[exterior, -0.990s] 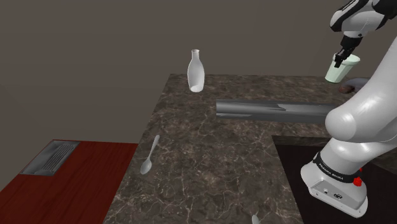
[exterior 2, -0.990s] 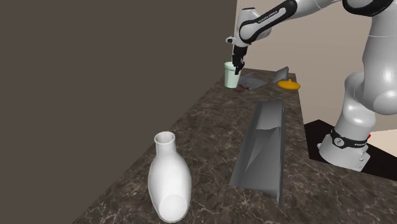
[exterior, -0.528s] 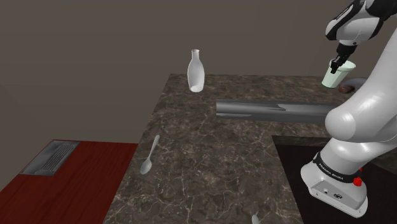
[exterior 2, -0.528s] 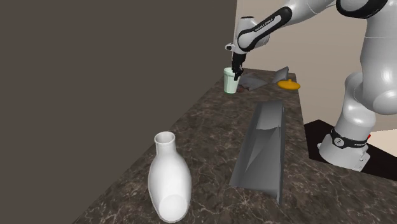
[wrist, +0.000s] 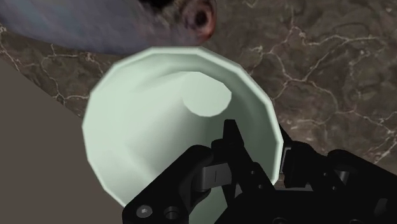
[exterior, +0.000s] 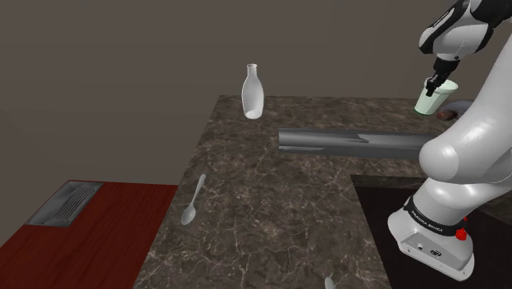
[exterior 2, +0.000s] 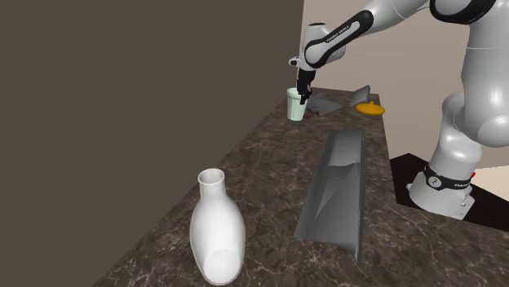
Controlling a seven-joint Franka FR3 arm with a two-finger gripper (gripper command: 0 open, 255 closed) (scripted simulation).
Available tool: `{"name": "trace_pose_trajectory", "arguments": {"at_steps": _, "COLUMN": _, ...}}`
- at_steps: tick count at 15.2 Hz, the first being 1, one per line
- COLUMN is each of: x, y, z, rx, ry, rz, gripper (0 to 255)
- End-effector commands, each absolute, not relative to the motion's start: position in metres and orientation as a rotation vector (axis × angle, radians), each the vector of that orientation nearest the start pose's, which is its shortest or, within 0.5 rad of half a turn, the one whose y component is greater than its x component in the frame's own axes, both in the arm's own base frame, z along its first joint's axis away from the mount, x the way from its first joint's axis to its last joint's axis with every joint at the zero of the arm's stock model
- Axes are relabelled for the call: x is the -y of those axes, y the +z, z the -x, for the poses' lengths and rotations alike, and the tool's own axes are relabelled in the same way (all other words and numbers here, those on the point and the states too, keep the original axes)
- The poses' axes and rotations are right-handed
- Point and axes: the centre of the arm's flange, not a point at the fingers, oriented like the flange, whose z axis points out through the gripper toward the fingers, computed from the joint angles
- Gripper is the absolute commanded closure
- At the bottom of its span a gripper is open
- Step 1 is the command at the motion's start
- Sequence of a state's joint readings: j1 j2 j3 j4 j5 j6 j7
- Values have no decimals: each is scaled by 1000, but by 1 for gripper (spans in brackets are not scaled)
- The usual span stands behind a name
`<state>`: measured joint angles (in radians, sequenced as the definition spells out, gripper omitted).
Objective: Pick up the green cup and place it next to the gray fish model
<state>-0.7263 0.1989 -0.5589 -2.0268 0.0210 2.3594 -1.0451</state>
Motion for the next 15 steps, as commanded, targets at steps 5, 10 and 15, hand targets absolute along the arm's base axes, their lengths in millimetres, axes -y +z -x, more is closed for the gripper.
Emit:
{"name": "trace_pose_trajectory", "arguments": {"at_steps": 5, "x": 571, "y": 382, "z": -179, "rx": -392, "ry": 26, "rz": 3305, "gripper": 0}}
{"name": "trace_pose_trajectory", "arguments": {"at_steps": 10, "x": 562, "y": 431, "z": -181, "rx": -392, "ry": 26, "rz": 3305, "gripper": 0}}
{"name": "trace_pose_trajectory", "arguments": {"at_steps": 15, "x": 562, "y": 431, "z": -181, "rx": -392, "ry": 26, "rz": 3305, "gripper": 0}}
